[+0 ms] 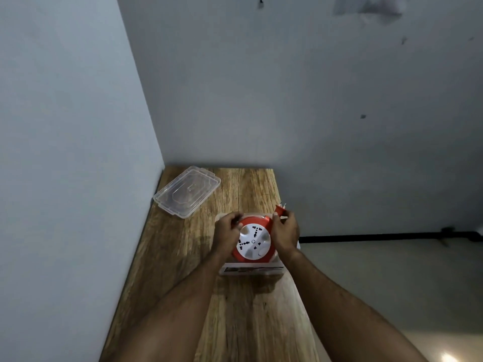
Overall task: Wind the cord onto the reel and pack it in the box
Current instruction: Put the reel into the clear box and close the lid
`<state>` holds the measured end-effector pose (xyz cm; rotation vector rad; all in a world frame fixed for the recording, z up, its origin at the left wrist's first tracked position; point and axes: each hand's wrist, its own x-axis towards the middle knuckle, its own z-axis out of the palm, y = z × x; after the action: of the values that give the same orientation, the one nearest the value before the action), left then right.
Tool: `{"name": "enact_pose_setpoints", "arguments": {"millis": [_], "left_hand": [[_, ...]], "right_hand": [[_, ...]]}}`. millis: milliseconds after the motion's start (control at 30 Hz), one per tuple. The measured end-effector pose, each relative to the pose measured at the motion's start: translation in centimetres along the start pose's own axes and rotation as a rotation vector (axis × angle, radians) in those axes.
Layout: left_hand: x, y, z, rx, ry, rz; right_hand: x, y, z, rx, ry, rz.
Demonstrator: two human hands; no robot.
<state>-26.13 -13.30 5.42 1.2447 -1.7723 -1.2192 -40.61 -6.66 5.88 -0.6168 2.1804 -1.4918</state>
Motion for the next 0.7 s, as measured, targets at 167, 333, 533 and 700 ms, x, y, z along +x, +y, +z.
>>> {"name": "enact_pose_setpoints", "arguments": {"millis": [167, 333, 533, 700], "left_hand": [[0.3, -0.4, 0.4, 0.09, -0.104, -0.05], [0.6, -0.4, 1.0, 0.175, -0.083, -0.041], [-0.1, 0.4, 1.7, 0.285, 0.114, -0.097], [0.1, 0.4, 2.1, 0.382, 0.114, -0.085]], "right_hand": [[0.2, 1.1, 0.1, -0.263, 0.053, -0.019], [-0.1, 1.3, 0.3, -0.436, 0.096, -0.133], [-0.7, 1.3, -0.1, -0.428, 0.087, -0.199], [-0.8, 1.6, -0.1, -0.408, 0.122, -0.253]]}}
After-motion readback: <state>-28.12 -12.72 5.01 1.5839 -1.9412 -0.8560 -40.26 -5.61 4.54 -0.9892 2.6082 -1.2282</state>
